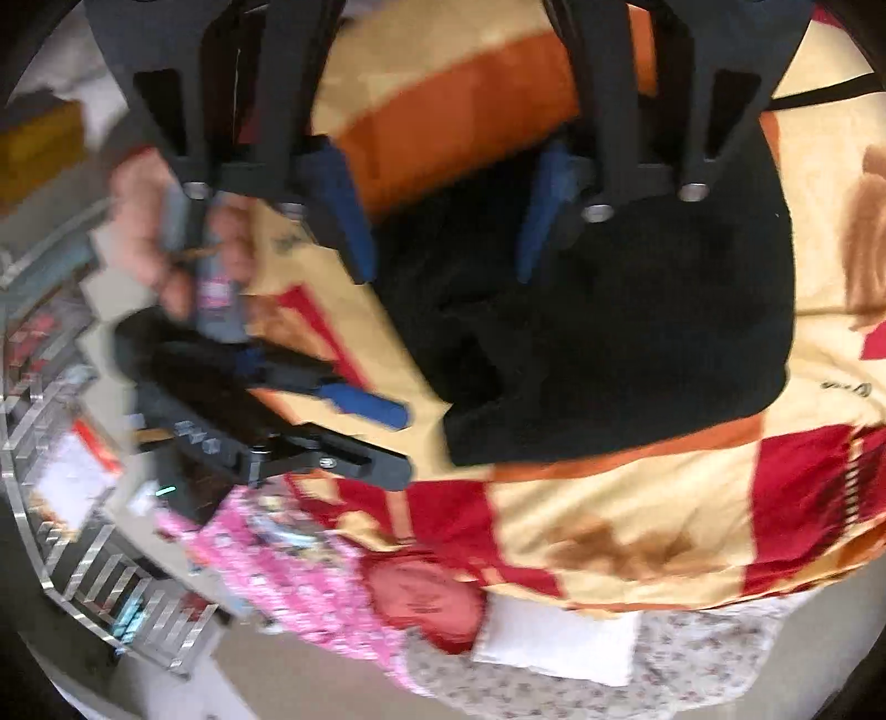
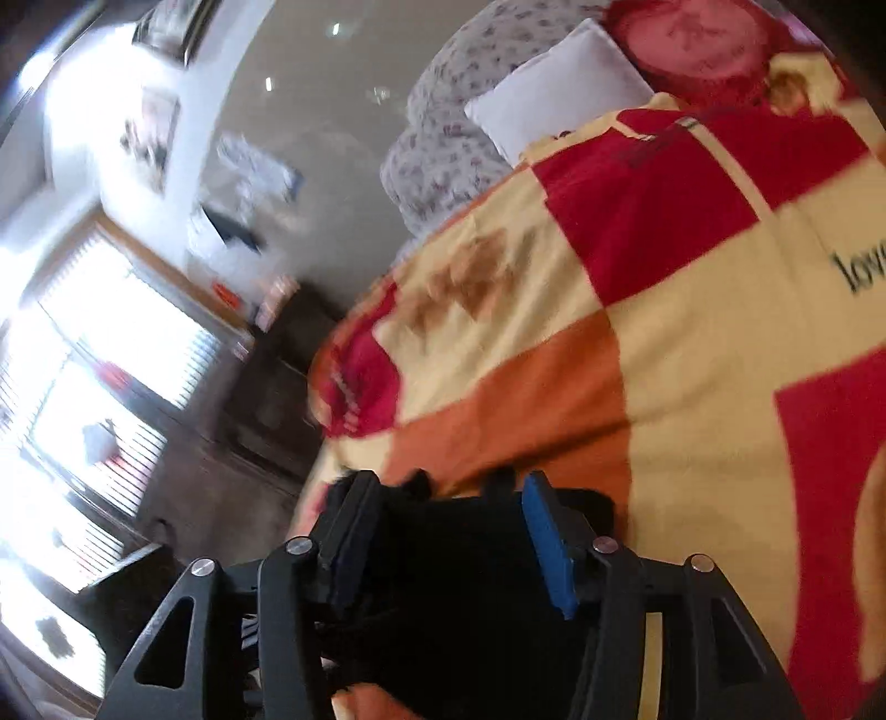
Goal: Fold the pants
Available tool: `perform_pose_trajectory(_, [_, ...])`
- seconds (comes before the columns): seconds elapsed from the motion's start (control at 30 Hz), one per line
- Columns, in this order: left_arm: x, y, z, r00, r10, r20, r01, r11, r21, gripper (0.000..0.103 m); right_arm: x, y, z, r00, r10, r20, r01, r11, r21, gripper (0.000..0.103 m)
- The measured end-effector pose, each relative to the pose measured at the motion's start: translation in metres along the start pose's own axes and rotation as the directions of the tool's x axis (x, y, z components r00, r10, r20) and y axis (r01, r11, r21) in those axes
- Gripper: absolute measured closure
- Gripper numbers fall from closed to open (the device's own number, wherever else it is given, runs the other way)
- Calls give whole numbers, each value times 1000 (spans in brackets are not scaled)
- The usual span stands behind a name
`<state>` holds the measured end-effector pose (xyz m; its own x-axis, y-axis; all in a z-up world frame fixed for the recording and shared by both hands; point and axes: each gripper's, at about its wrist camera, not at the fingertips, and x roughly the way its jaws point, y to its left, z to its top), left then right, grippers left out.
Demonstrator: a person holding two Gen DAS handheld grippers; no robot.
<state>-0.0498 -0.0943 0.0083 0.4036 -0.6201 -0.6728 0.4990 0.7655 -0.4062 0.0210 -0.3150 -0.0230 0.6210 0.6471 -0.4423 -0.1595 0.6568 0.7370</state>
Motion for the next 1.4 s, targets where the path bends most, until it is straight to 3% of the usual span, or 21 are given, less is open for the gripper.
perform_pose_trajectory(0.03, [-10,-4,0,1000,1,11,-1,1000,16,43,-5,-1,0,999,28,14,-28,999,16,33])
perform_pose_trajectory(0.13, [-35,-5,2,995,78,67,-83,993,80,43,-8,8,-2,999,53,-3,-53,999,1,30])
perform_pose_trajectory(0.27, [-38,25,0,965,246,87,-252,966,65,43,11,18,-19,996,-23,-88,16,997,-78,30])
perform_pose_trajectory(0.33, [-32,46,-6,956,289,51,-290,957,20,43,24,15,-24,992,-60,-114,48,994,-102,30])
perform_pose_trajectory(0.43, [-16,69,-19,949,316,-1,-316,948,-30,43,46,20,-26,988,-58,-141,40,991,-129,30])
perform_pose_trajectory(0.63, [-9,65,-29,934,357,22,-357,934,12,43,69,35,-30,982,-75,-171,45,984,-174,30])
perform_pose_trajectory(0.7, [-9,64,-29,935,354,25,-354,935,13,43,62,37,-27,982,-39,-185,10,987,-158,30])
perform_pose_trajectory(0.8, [-9,63,-28,937,347,25,-348,938,8,43,37,31,-18,993,61,-101,-70,994,-81,22])
perform_pose_trajectory(0.93, [-8,59,-26,944,329,28,-329,944,3,38,39,12,-18,979,162,-123,-152,985,81,18])
perform_pose_trajectory(1.03, [-5,54,-25,944,330,28,-330,944,21,36,48,16,-23,984,64,-168,-62,998,19,17])
perform_pose_trajectory(1.1, [-3,55,-26,943,331,26,-332,943,20,36,60,32,-30,981,-34,-193,15,995,-101,17])
perform_pose_trajectory(1.13, [-3,56,-26,944,328,27,-329,944,14,36,65,39,-32,978,-70,-197,40,988,-151,19])
perform_pose_trajectory(1.23, [-6,59,-26,946,324,23,-323,946,-11,36,79,51,-42,975,-104,-196,57,971,-231,69])
perform_pose_trajectory(1.4, [-20,62,-15,960,278,19,-277,959,-56,36,65,57,-41,986,-83,-144,38,957,-288,84])
